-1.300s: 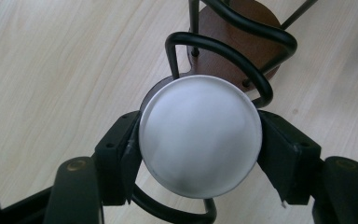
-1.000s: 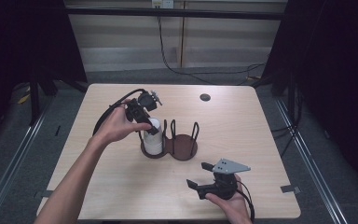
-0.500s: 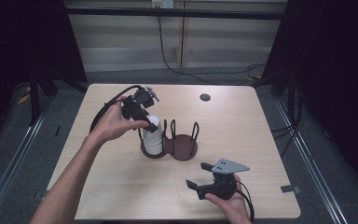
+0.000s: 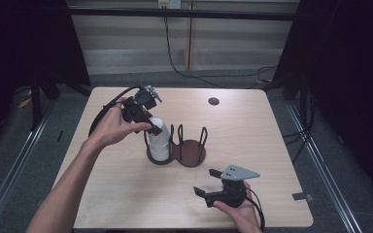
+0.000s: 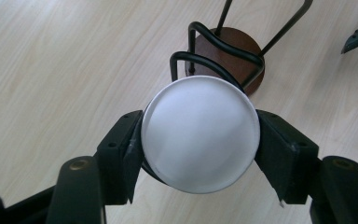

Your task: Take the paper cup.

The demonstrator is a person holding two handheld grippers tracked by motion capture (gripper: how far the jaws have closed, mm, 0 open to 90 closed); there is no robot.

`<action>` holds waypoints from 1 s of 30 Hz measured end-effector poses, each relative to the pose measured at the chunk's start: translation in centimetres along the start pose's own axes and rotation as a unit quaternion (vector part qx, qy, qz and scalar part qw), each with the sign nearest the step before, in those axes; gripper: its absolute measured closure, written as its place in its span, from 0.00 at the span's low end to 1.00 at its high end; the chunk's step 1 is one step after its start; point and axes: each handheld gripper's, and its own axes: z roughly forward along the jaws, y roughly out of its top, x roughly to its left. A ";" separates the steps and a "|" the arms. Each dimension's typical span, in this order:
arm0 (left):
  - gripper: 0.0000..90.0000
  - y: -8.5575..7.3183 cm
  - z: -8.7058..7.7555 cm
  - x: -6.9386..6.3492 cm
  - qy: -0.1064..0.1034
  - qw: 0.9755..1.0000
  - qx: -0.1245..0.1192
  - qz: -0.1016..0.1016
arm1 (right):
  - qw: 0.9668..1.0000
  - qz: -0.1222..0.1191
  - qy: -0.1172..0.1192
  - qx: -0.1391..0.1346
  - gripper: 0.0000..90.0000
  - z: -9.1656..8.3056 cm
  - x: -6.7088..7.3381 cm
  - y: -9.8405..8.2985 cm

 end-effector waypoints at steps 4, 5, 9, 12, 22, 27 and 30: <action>0.41 -0.2 -0.3 0.1 0.008 1.000 -0.009 0.000 | 1.000 -0.001 0.000 0.000 0.16 0.0 0.0 0.0; 0.41 -0.4 -0.6 0.2 0.005 1.000 -0.020 -0.006 | 1.000 -0.001 0.000 0.000 0.16 0.0 0.0 0.0; 0.41 -0.6 -1.0 0.4 0.005 0.999 -0.033 -0.019 | 1.000 0.000 0.000 -0.001 0.16 0.1 0.0 0.0; 0.41 -0.9 -1.4 0.6 -0.001 0.999 -0.042 -0.018 | 1.000 0.000 0.000 0.000 0.16 0.0 0.0 0.0; 0.41 -1.7 -2.9 0.5 0.002 0.996 -0.081 -0.023 | 1.000 0.003 -0.001 -0.001 0.16 0.0 0.0 0.0; 0.41 -2.4 -3.2 0.5 -0.006 0.994 -0.102 -0.030 | 1.000 0.005 0.001 0.000 0.16 0.1 0.0 0.0; 0.41 -3.0 -3.8 0.5 -0.006 0.993 -0.116 -0.032 | 1.000 0.000 0.003 0.000 0.16 0.1 0.0 0.0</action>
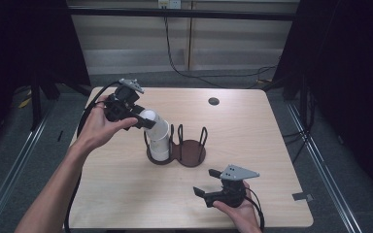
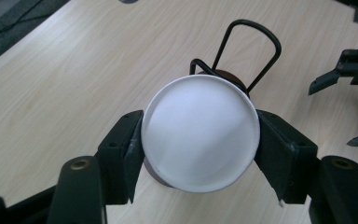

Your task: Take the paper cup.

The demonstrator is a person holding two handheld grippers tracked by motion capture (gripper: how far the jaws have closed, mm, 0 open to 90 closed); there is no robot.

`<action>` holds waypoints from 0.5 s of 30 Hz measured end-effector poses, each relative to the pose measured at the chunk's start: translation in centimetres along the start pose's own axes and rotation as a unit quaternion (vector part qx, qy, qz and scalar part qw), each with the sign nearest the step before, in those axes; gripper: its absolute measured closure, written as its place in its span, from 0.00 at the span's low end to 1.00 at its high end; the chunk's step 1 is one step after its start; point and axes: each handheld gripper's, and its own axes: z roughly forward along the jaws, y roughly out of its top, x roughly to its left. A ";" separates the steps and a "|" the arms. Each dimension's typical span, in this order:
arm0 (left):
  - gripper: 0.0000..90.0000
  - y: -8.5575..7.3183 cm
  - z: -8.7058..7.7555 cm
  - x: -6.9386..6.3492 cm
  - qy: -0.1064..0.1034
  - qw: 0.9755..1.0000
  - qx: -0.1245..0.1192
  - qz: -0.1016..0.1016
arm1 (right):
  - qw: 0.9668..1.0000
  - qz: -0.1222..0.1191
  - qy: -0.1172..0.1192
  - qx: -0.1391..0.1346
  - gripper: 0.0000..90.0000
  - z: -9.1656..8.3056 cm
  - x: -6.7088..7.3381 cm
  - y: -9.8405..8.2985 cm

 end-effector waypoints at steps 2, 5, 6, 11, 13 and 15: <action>0.41 -0.2 -0.5 0.0 0.004 1.000 -0.005 0.004 | 1.000 0.004 0.000 0.000 0.16 0.0 0.0 0.0; 0.41 -0.8 -1.3 0.0 0.004 1.000 -0.021 0.001 | 1.000 0.005 0.001 0.001 0.16 0.1 -0.1 0.0; 0.41 -0.9 -1.5 0.1 0.003 1.000 -0.025 0.003 | 1.000 0.005 0.001 0.001 0.16 0.1 -0.1 0.0; 0.41 -2.1 -2.1 0.1 0.004 0.999 -0.051 -0.001 | 1.000 0.004 0.002 0.003 0.16 0.4 -0.2 0.1; 0.41 -2.5 -2.4 0.1 -0.005 0.998 -0.060 0.000 | 1.000 0.005 0.002 0.003 0.16 0.3 -0.1 0.0; 0.41 -3.1 -2.8 0.1 -0.007 0.997 -0.076 -0.004 | 1.000 0.005 0.001 0.002 0.16 0.3 -0.1 0.0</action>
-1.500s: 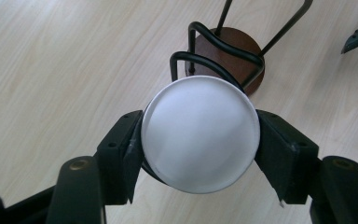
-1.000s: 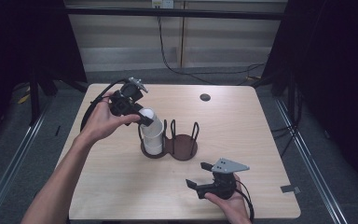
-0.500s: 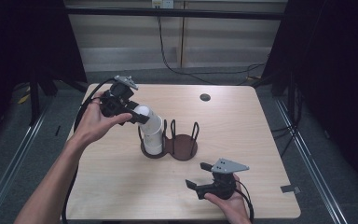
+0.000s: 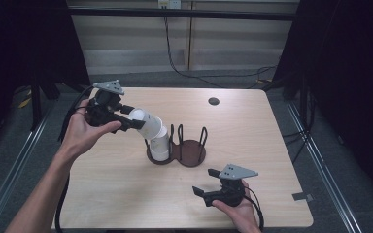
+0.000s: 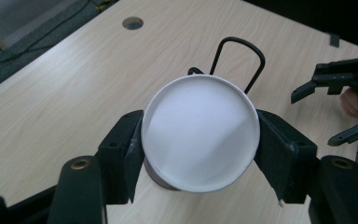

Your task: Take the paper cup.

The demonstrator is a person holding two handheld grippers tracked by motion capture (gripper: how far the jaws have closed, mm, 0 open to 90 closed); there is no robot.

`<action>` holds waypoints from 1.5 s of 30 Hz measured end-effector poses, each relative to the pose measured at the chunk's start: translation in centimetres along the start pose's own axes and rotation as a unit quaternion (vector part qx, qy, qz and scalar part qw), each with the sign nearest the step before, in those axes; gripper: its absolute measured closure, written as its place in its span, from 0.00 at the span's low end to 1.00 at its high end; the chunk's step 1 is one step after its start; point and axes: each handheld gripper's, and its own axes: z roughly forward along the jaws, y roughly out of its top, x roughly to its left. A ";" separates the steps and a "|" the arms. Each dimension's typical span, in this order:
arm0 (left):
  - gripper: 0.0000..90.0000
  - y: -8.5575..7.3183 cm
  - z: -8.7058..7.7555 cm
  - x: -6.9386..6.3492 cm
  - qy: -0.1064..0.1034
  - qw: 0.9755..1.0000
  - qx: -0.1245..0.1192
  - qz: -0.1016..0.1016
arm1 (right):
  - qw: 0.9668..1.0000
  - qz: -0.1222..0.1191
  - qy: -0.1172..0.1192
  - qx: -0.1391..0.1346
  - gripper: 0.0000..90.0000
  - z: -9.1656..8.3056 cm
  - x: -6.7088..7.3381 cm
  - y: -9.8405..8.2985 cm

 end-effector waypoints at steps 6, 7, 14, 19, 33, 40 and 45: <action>0.42 -1.1 -1.1 -0.3 0.000 1.000 -0.023 0.001 | 1.000 0.001 0.001 -0.003 0.15 0.0 -0.1 0.0; 0.42 -1.3 -1.2 -0.3 0.000 1.000 -0.025 0.000 | 1.000 0.001 0.001 -0.003 0.15 0.0 -0.1 0.0; 0.41 -2.6 -1.5 -0.8 -0.002 0.999 -0.040 0.006 | 1.000 -0.003 0.006 -0.004 0.15 0.1 0.0 0.1; 0.41 -3.7 -1.3 -1.4 0.001 0.999 -0.045 0.015 | 1.000 -0.003 0.004 -0.004 0.15 0.1 0.0 0.1; 0.41 -6.8 -0.6 -3.6 -0.020 0.998 -0.055 0.019 | 1.000 -0.004 0.008 -0.015 0.15 0.1 0.0 0.5; 0.41 -7.7 0.0 -4.6 -0.027 0.998 -0.047 0.027 | 1.000 -0.010 0.014 -0.018 0.15 0.2 0.4 1.5; 0.41 -8.1 0.8 -5.0 -0.036 0.998 -0.042 0.029 | 1.000 -0.016 0.021 -0.017 0.15 0.3 0.7 2.0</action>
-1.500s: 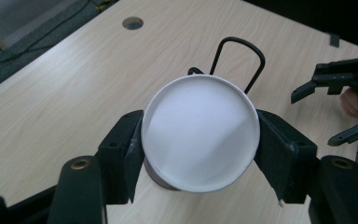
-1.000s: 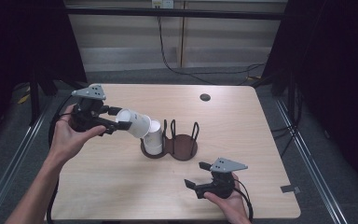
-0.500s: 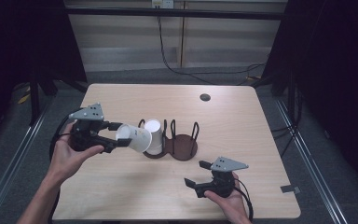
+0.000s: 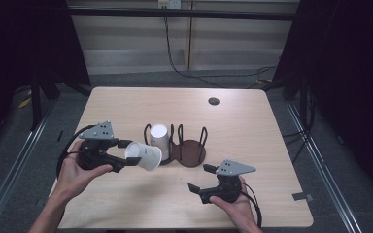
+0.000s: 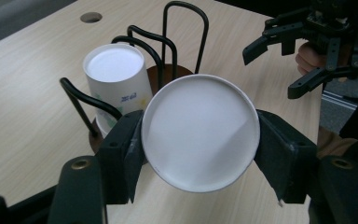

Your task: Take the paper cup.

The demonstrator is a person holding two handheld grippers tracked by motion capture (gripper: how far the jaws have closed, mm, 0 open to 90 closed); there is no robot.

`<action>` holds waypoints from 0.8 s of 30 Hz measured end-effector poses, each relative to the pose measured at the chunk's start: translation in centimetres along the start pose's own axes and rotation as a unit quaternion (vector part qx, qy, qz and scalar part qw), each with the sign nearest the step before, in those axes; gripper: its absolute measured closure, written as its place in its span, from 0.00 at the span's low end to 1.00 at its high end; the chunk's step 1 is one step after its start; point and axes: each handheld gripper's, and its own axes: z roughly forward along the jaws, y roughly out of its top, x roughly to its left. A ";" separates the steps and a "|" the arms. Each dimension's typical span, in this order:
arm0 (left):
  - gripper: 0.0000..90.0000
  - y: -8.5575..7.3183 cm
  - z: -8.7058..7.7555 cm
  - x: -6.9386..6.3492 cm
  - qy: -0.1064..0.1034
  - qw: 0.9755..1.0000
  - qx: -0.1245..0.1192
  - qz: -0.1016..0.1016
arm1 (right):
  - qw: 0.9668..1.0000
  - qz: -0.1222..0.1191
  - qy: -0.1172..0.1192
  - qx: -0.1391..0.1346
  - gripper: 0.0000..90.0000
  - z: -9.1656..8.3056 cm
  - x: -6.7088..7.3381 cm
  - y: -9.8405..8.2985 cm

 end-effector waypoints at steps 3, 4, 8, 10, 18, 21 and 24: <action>0.41 -0.3 0.8 -0.3 -0.007 1.000 0.005 0.000 | 1.000 -0.012 0.009 0.000 0.15 0.1 0.2 0.9; 0.41 -0.3 1.0 -0.3 -0.009 1.000 0.006 0.001 | 1.000 -0.012 0.009 0.000 0.15 0.1 0.2 0.9; 0.41 -0.5 1.8 -0.5 -0.016 1.000 0.013 0.003 | 1.000 -0.023 0.016 -0.007 0.14 0.3 0.3 2.0; 0.41 -0.7 2.2 -0.4 -0.017 1.000 0.016 0.001 | 0.999 -0.024 0.024 -0.014 0.14 0.6 0.3 2.5; 0.41 -1.2 3.7 -0.7 -0.032 0.999 0.026 -0.002 | 0.998 -0.043 0.054 -0.014 0.14 1.9 0.6 4.3; 0.41 -1.3 4.3 -1.1 -0.047 0.999 0.025 -0.005 | 0.996 -0.039 0.079 -0.017 0.14 2.7 0.8 4.9; 0.41 -1.3 4.6 -1.2 -0.056 0.998 0.024 -0.005 | 0.995 -0.035 0.092 -0.027 0.15 3.0 0.9 5.1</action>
